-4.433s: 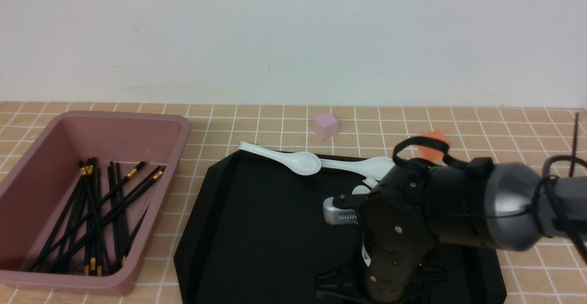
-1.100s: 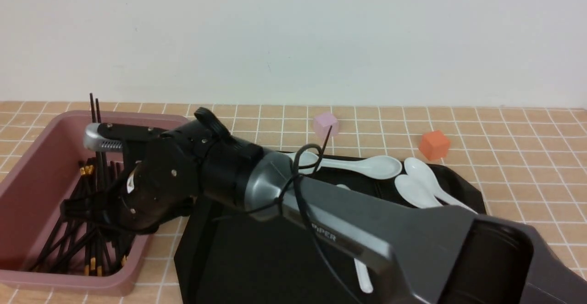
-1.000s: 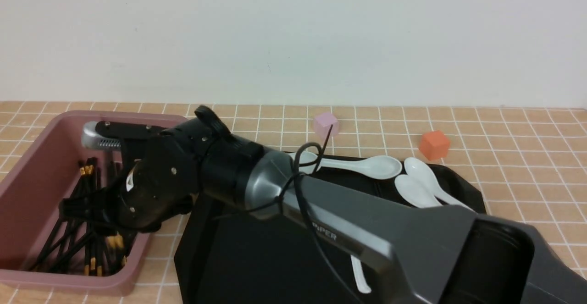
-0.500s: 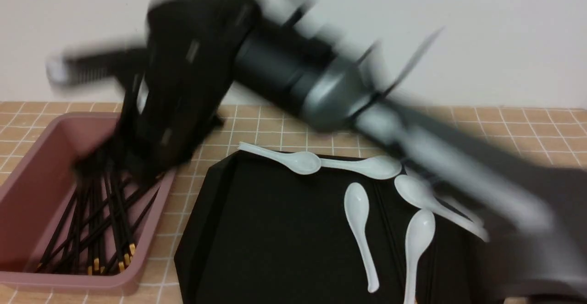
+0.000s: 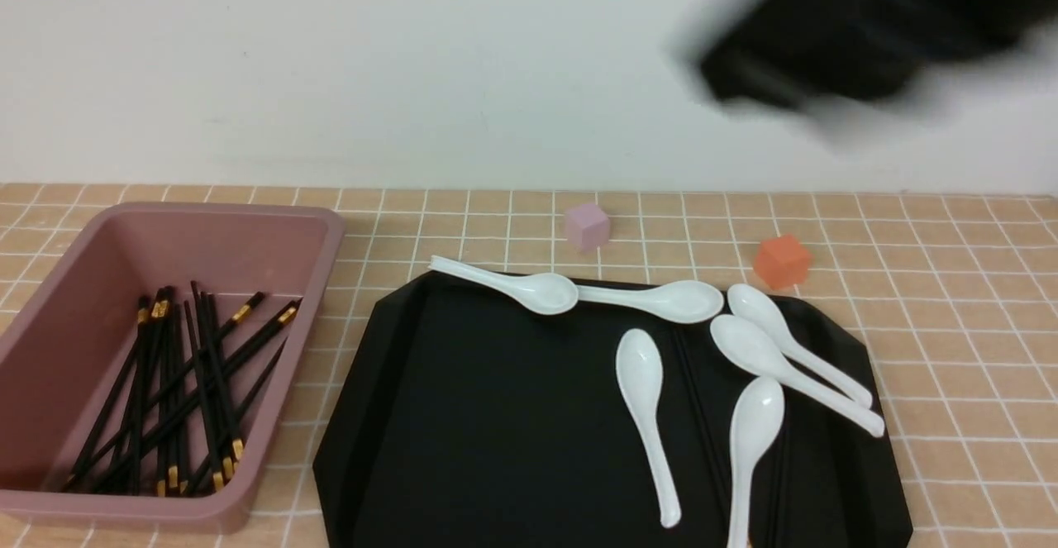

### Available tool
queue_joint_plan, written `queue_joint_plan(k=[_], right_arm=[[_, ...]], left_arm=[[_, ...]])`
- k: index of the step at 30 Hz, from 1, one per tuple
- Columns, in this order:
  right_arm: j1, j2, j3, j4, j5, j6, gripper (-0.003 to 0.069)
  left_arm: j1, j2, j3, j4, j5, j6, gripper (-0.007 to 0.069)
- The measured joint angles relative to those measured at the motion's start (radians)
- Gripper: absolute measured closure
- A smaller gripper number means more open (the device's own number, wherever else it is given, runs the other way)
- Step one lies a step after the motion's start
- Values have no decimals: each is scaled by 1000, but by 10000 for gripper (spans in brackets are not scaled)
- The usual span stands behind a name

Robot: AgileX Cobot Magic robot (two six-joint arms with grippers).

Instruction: On brown tablecloth take chopsticks from black tray and put them in box.

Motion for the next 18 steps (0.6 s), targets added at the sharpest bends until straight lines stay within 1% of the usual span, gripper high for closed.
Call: queue_joint_plan(k=[1,2,3,6,8,10,12,14,18], right_arm=[[0,-117,181,-2,-89,10,673],[0,-151,227,-2,-117,14,673],[0,-288,414,-2,-257,35,673],[0,-543,747,-22,-486,109,669],[0,-704,933,-52,-610,170,666],[0,-835,1075,-89,-670,214,663],[0,-914,1158,-119,-677,239,662],[0,-993,1229,-153,-677,256,661],[0,-1085,1293,-204,-710,259,659]], left_arm=[[0,0,0,0,0,0,386],[0,0,0,0,0,0,386],[0,0,0,0,0,0,386],[0,0,0,0,0,0,386],[0,0,0,0,0,0,386],[0,0,0,0,0,0,386],[0,0,0,0,0,0,386],[0,0,0,0,0,0,386],[0,0,0,0,0,0,386]])
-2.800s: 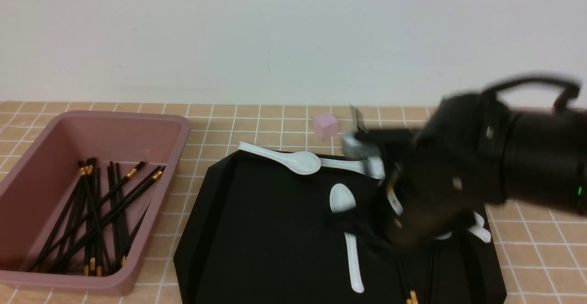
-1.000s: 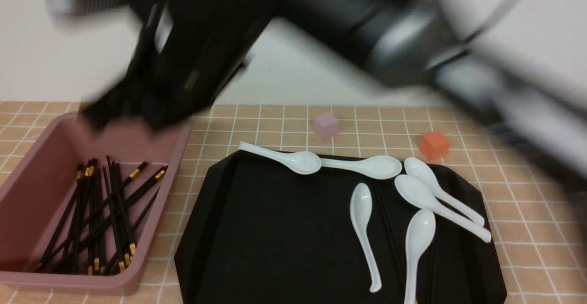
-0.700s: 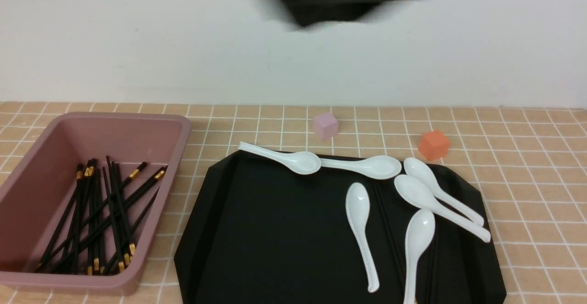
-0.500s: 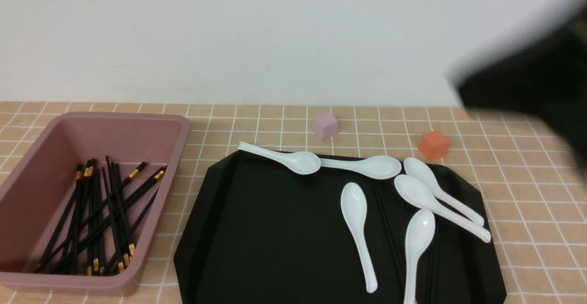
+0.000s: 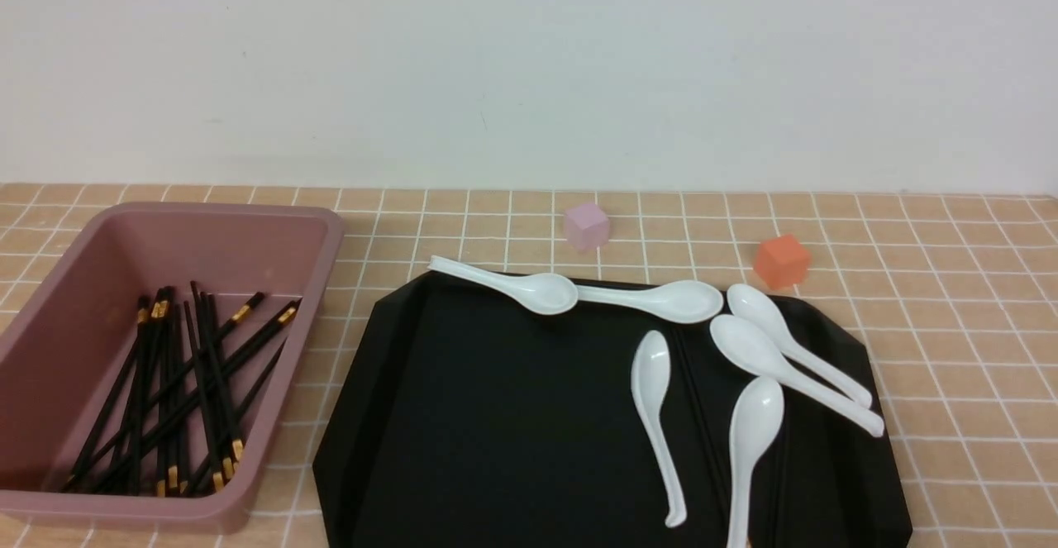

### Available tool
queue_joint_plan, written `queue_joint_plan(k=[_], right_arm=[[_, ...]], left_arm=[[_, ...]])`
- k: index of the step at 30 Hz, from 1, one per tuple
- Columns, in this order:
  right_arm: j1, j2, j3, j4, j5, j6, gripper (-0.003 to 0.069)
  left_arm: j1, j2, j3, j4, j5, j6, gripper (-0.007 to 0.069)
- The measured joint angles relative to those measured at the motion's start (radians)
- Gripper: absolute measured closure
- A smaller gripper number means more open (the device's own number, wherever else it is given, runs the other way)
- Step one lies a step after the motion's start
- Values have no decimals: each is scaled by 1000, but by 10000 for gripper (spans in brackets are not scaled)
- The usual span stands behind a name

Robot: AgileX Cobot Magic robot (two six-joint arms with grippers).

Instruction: On brown tablecloth take chopsticks from black tray and put them in box.

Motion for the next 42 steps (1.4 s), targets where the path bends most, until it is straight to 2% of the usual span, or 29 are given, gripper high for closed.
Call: queue_joint_plan(k=[3,9,27,31,36,38,41,42], right_arm=[[0,-37,69,-52,-72,2,657],[0,-37,144,-70,-123,2,655],[0,-37,186,-107,-119,2,636],[0,-41,212,-30,-117,-40,632],[-32,-47,263,137,-119,-227,623],[-66,-50,281,185,-120,-276,620],[-205,-87,313,266,-122,-339,615],[-224,-96,320,271,-123,-341,615]], left_arm=[[0,0,0,0,0,0,386],[0,0,0,0,0,0,386],[0,0,0,0,0,0,386],[0,0,0,0,0,0,386],[0,0,0,0,0,0,386],[0,0,0,0,0,0,386],[0,0,0,0,0,0,386],[0,0,0,0,0,0,386]])
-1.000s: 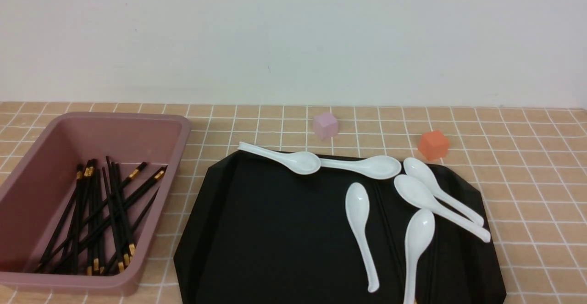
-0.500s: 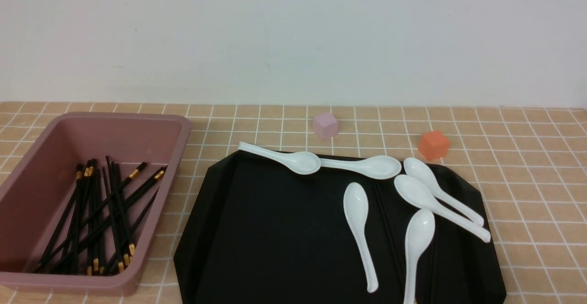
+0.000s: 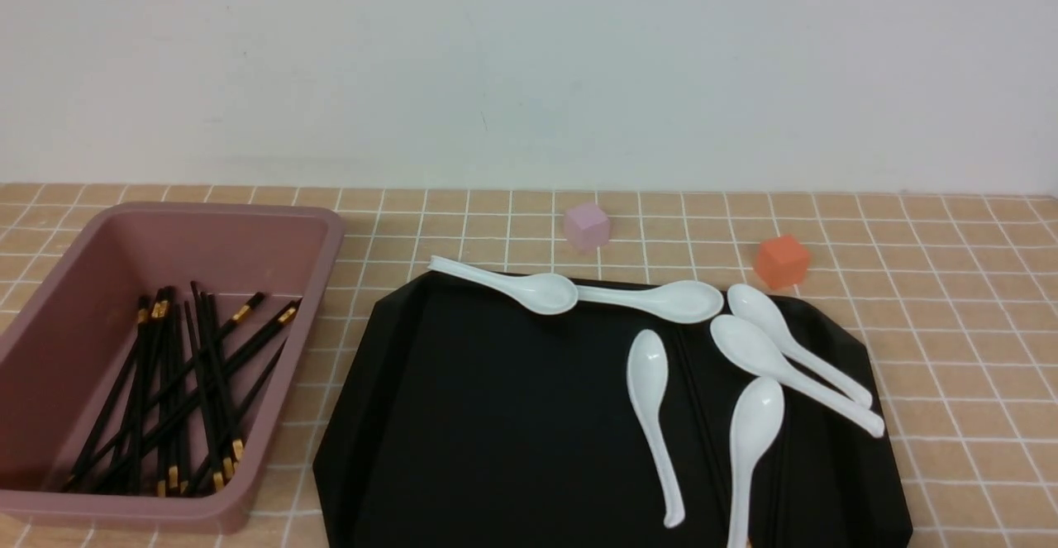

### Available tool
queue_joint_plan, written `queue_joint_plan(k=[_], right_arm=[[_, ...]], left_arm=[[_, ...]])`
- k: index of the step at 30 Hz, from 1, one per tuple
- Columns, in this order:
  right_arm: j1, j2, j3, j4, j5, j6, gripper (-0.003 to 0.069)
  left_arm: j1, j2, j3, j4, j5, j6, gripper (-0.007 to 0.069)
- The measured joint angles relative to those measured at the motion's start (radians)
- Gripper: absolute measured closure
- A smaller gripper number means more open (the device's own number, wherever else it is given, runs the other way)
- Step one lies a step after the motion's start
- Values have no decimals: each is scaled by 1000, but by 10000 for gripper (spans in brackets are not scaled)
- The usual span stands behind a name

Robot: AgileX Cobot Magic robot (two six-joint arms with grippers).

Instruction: On brown tablecloth take chopsticks from black tray and put them in box.

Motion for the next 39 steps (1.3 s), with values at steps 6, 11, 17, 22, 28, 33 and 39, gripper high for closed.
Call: queue_joint_plan(k=[6,11,17,22,28,33,39], right_arm=[[-274,-30,72,23,-9,-9,608],[-394,-30,68,23,29,-9,601],[-451,-30,66,23,36,-9,591],[-532,-30,66,23,37,-9,582],[-659,-30,66,28,37,-9,574],[-669,-30,66,29,37,-9,567],[-669,-30,66,29,37,-9,559]], left_arm=[[0,0,0,0,0,0,386],[0,0,0,0,0,0,386],[0,0,0,0,0,0,386],[0,0,0,0,0,0,386],[0,0,0,0,0,0,386],[0,0,0,0,0,0,386],[0,0,0,0,0,0,386]])
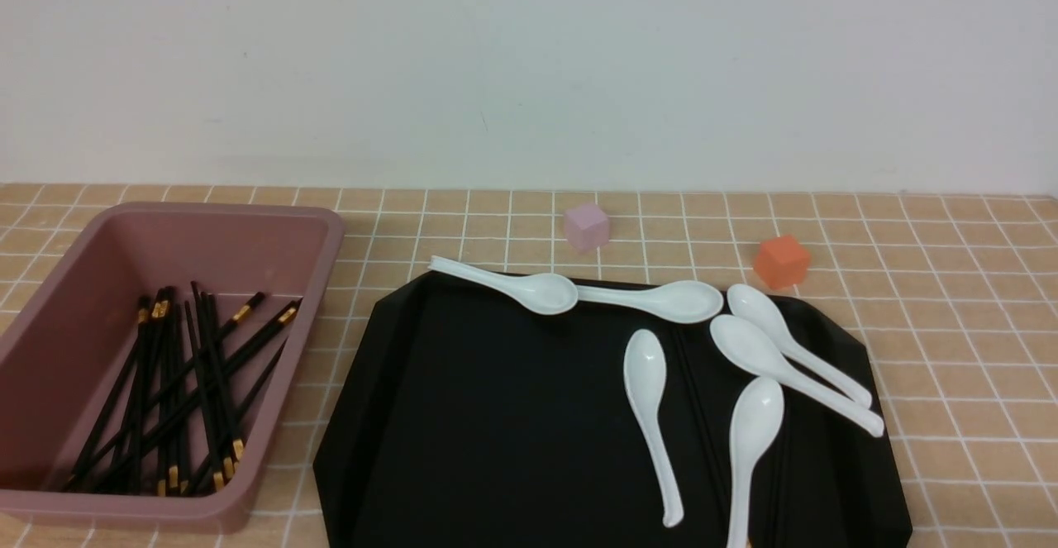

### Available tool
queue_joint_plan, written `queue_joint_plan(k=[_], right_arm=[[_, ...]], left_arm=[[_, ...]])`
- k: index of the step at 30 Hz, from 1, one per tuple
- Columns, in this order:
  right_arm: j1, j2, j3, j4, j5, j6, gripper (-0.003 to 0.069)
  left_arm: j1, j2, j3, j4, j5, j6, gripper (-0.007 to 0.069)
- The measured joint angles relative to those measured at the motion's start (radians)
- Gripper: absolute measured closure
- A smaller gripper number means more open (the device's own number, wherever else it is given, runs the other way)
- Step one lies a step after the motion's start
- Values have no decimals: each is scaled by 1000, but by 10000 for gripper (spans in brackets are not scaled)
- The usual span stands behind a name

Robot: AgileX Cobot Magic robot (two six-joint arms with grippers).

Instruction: On brown tablecloth take chopsticks from black tray and put them in box.

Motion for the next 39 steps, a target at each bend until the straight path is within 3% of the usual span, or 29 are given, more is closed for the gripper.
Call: queue_joint_plan(k=[39], right_arm=[[0,0,0,1,1,0,520]], left_arm=[[0,0,0,0,0,0,386]])
